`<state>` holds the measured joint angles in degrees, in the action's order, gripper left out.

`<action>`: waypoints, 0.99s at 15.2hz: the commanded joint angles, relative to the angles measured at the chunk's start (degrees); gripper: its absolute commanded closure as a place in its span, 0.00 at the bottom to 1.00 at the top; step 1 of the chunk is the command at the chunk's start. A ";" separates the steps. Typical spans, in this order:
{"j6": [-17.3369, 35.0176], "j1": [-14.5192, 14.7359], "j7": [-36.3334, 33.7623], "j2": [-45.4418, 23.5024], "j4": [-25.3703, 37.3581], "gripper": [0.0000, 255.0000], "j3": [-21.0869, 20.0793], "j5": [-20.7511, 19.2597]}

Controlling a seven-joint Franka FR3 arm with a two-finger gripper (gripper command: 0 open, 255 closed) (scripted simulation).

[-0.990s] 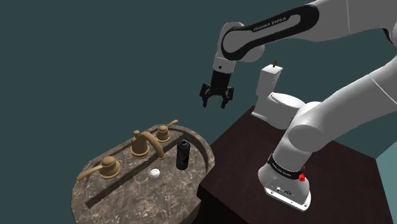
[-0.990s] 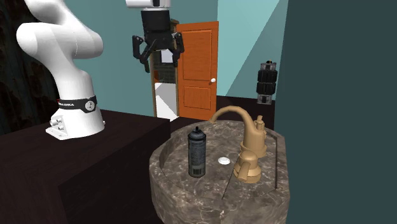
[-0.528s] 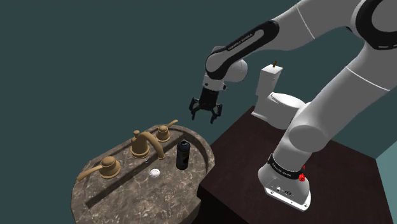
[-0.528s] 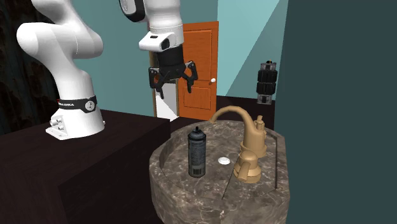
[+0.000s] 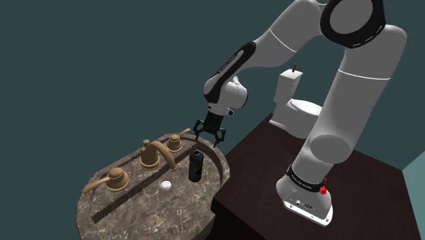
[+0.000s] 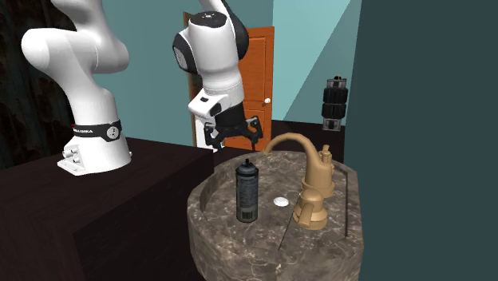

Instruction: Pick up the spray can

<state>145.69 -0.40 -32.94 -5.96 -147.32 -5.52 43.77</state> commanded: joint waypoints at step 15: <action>9.31 -1.52 8.91 -19.07 8.18 1.00 -4.21 18.13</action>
<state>154.93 -1.94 -24.12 -24.84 -139.19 -9.65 61.80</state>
